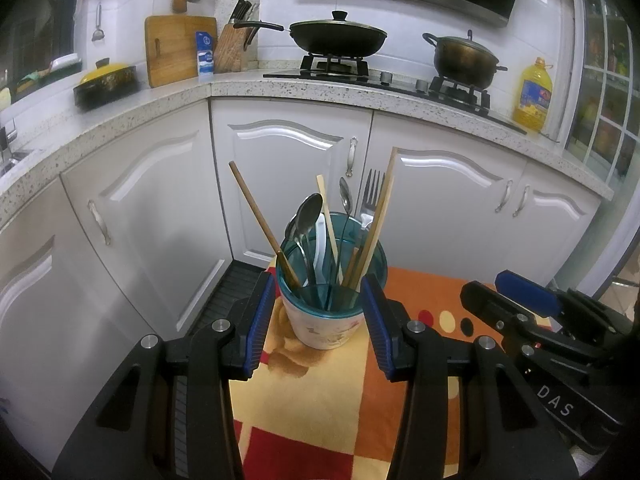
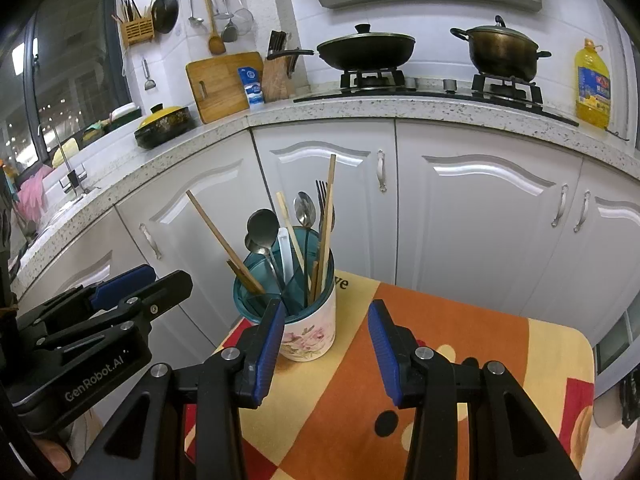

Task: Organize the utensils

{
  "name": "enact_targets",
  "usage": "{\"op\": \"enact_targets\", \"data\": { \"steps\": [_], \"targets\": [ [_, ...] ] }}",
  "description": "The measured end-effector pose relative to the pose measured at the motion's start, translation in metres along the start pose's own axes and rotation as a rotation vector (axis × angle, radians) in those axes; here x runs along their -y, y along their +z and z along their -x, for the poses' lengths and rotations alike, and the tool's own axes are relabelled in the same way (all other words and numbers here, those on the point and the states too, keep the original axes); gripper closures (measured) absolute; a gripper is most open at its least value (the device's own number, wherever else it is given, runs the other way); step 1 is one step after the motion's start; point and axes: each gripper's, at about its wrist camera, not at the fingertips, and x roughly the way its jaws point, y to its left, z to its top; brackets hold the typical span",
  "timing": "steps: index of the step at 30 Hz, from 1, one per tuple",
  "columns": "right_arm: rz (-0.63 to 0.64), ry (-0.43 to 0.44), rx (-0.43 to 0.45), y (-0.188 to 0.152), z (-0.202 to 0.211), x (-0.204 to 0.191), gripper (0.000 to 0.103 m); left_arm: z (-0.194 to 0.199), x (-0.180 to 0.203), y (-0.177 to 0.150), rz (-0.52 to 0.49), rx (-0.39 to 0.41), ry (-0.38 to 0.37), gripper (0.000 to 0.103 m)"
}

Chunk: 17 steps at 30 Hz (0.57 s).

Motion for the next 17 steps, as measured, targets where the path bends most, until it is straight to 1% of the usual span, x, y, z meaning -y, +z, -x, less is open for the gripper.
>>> {"op": "enact_targets", "data": {
  "steps": [11, 14, 17],
  "targets": [
    [-0.01, 0.001, -0.012, -0.003, -0.003, 0.002, 0.061, -0.004, 0.0, 0.0, -0.004, 0.004, -0.009, 0.06],
    [-0.022, 0.001, -0.015, -0.005, -0.005, 0.008, 0.061, -0.004, 0.004, -0.001, -0.018, 0.014, -0.019, 0.06],
    [-0.04, -0.006, -0.018, -0.01, -0.007, 0.021, 0.061, -0.005, 0.007, -0.001, -0.033, 0.015, -0.022, 0.06]
  ]
}}
